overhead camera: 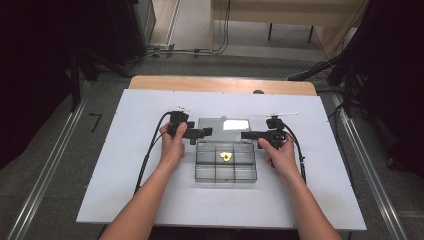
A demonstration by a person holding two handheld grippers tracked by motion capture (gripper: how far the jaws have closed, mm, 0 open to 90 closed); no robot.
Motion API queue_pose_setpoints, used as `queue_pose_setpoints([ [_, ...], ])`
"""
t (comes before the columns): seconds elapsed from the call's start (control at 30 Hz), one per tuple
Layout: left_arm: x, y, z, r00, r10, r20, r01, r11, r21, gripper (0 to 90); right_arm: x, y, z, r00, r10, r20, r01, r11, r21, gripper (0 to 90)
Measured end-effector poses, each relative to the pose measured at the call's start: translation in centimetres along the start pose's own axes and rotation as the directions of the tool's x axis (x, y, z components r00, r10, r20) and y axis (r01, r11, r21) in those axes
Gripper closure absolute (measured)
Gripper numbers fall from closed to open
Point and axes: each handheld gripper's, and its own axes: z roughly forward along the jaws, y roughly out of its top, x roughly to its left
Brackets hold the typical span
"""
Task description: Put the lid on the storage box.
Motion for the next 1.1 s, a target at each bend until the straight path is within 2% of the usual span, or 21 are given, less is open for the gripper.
queue_pose_setpoints([
  [0.2,0.1,-0.1,0.2,0.9997,-0.023,-0.012,0.023,0.9996,0.017,6.0,0.0,0.0,0.0,1.0000,-0.001,0.000,0.001,1.000,0.000,43.4],
  [0.33,-0.1,0.0,0.4,0.9986,-0.025,-0.047,0.026,0.9989,0.038,13.1,0.0,0.0,0.0,1.0000,-0.001,0.000,0.001,1.000,0.000,43.4],
  [0.57,0.0,-0.1,0.8,0.9971,-0.046,-0.060,0.050,0.9968,0.063,18.0,0.0,0.0,0.0,1.0000,-0.001,0.001,0.001,1.000,-0.001,43.3],
  [0.67,0.0,-0.2,1.0,0.9950,-0.071,-0.070,0.076,0.9947,0.069,20.6,0.0,0.0,0.0,1.0000,-0.002,0.003,0.002,1.000,-0.002,43.3],
  [0.73,-0.1,-0.3,1.2,0.9939,-0.066,-0.089,0.073,0.9945,0.075,23.7,0.0,0.0,0.0,1.0000,-0.001,0.003,0.001,1.000,-0.002,43.4],
  [0.83,-0.2,-0.3,1.2,0.9940,-0.073,-0.081,0.079,0.9944,0.070,28.8,0.0,0.0,0.0,1.0000,-0.002,0.004,0.002,1.000,-0.002,43.3],
  [1.1,-0.2,-0.3,1.1,0.9939,-0.091,-0.063,0.095,0.9934,0.063,34.1,0.2,0.0,-0.1,0.9997,-0.019,0.017,0.019,1.000,-0.007,43.4],
])
